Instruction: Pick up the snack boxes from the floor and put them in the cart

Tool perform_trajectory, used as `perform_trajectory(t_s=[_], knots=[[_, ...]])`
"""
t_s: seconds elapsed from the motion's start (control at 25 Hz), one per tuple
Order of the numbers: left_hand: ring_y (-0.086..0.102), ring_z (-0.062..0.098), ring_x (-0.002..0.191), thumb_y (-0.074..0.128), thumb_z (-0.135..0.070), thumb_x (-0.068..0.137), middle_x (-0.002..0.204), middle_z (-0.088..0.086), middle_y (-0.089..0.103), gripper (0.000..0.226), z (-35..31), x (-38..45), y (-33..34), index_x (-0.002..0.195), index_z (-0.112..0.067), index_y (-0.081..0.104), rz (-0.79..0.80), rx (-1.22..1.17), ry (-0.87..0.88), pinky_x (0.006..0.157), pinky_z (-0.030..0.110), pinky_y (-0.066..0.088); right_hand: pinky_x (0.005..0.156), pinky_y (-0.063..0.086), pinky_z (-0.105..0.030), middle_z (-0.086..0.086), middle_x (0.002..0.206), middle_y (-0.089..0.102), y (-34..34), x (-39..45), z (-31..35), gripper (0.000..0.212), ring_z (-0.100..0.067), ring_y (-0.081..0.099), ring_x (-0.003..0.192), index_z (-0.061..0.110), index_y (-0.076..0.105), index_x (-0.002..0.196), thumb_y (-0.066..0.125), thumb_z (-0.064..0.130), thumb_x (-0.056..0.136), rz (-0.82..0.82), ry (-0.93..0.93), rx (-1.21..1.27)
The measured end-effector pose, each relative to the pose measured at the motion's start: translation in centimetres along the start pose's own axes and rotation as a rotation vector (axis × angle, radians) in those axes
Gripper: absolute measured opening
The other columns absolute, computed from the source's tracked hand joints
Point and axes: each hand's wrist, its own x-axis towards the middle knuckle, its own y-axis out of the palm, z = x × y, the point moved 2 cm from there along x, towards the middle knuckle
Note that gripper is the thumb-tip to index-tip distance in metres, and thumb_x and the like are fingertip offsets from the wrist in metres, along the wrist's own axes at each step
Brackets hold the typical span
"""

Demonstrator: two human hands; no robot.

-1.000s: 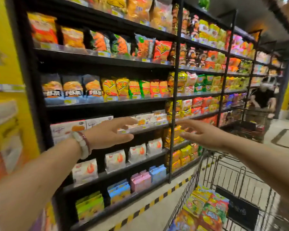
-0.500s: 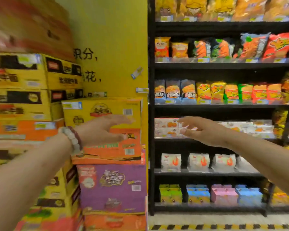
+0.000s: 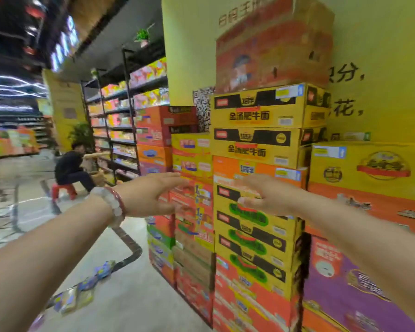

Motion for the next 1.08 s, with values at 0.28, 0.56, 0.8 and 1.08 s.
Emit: perform_trajectory(t_s=[0.28, 0.56, 0.8, 1.08], knots=[[0.024, 0.012, 0.139, 0.055, -0.039, 0.090, 0.153, -0.006, 0.024, 0.063, 14.1, -12.2, 0.5, 0.145, -0.029, 0.026, 0.014, 0.015, -0.473, 0.113, 0.027, 0.021, 0.114, 0.025, -0.035, 0.003, 0.154, 0.030, 6.3, 15.5, 12.5, 0.058, -0.018, 0.024, 0.142, 0.033, 0.027, 0.147, 0.042, 0.052, 0.094, 0.077, -0.387, 0.029], [0.025, 0.013, 0.139, 0.055, -0.042, 0.089, 0.154, -0.006, 0.024, 0.065, 23.8, -16.1, 2.7, 0.145, -0.028, 0.025, 0.030, 0.028, -0.763, 0.115, 0.031, 0.021, 0.111, 0.030, -0.036, 0.005, 0.151, 0.031, 11.2, 27.6, 20.0, 0.059, -0.017, 0.029, 0.138, 0.035, 0.025, 0.147, 0.042, 0.054, 0.094, 0.144, -0.660, 0.025], [0.029, 0.015, 0.137, 0.057, -0.038, 0.089, 0.152, -0.004, 0.029, 0.064, 30.4, -16.7, 5.7, 0.145, -0.026, 0.027, -0.052, 0.028, -0.950, 0.111, 0.025, 0.022, 0.106, 0.028, -0.029, 0.005, 0.152, 0.031, 15.8, 37.6, 25.4, 0.057, -0.016, 0.031, 0.137, 0.033, 0.027, 0.147, 0.043, 0.050, 0.094, 0.227, -0.767, 0.140], [0.024, 0.015, 0.139, 0.052, -0.040, 0.091, 0.154, -0.006, 0.023, 0.064, 41.1, -20.7, 8.3, 0.146, -0.029, 0.021, 0.021, 0.028, -1.074, 0.111, 0.029, 0.023, 0.107, 0.031, -0.031, 0.004, 0.150, 0.034, 22.6, 47.8, 35.4, 0.056, -0.015, 0.034, 0.135, 0.032, 0.031, 0.145, 0.048, 0.046, 0.093, 0.252, -0.820, 0.260]])
